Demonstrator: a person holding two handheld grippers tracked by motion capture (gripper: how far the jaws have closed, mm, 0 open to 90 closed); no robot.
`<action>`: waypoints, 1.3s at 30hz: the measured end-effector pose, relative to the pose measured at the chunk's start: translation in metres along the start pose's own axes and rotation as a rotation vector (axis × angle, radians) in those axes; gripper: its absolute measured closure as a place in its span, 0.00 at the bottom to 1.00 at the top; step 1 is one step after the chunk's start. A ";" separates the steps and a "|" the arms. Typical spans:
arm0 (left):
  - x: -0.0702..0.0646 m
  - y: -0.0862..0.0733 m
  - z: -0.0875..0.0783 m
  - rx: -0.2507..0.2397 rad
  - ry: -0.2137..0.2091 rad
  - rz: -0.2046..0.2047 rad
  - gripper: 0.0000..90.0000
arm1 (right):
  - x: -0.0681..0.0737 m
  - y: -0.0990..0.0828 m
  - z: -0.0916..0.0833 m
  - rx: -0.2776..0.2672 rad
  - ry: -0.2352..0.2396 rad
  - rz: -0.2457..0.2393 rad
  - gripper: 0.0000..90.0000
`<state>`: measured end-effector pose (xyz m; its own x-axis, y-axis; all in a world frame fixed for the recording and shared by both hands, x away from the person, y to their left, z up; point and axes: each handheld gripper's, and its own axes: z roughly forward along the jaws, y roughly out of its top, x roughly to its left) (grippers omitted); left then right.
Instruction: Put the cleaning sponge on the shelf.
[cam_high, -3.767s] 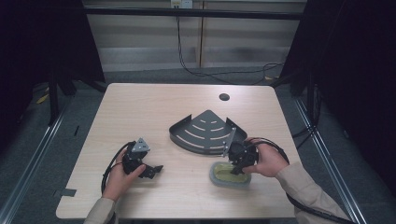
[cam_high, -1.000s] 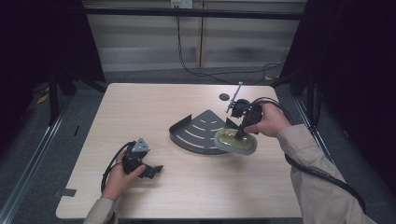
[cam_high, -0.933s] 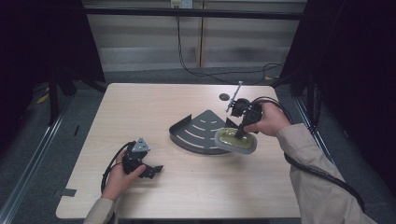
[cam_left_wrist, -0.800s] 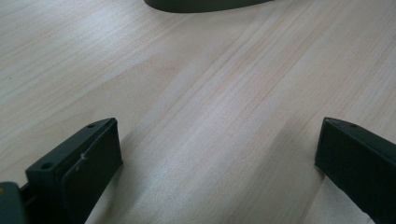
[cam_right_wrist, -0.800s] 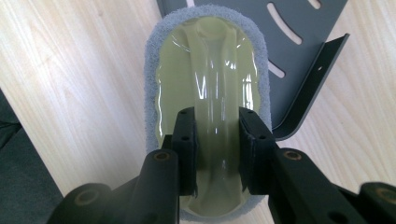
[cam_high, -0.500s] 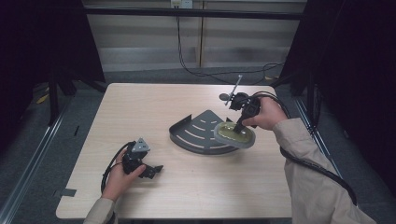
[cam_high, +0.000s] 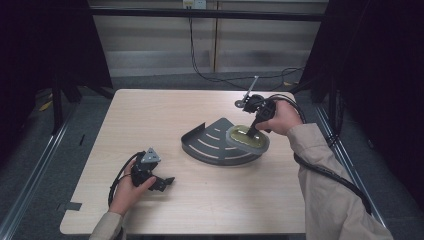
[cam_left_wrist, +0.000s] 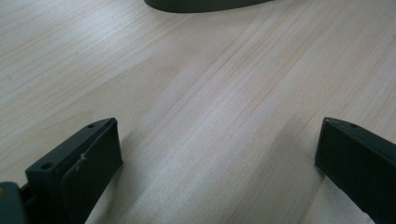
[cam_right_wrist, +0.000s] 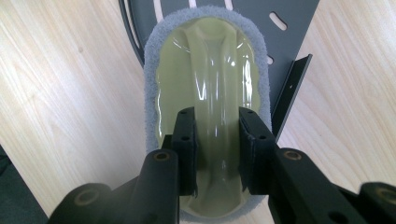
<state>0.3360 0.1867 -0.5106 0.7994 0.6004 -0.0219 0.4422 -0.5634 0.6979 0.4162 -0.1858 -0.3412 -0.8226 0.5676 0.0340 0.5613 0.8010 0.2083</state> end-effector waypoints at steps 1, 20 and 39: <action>0.000 0.000 0.000 0.000 0.000 0.000 0.00 | 0.000 0.000 0.000 0.000 0.000 0.000 0.79; 0.000 0.000 0.000 -0.001 -0.001 0.001 0.00 | -0.009 0.010 0.005 -0.011 -0.017 0.056 0.79; 0.000 0.000 0.000 -0.002 0.000 0.001 0.00 | -0.015 0.018 0.015 -0.043 -0.039 0.167 0.79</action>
<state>0.3361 0.1867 -0.5107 0.8001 0.5995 -0.0213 0.4407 -0.5632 0.6990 0.4404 -0.1774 -0.3528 -0.7135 0.6998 0.0336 0.6847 0.6864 0.2449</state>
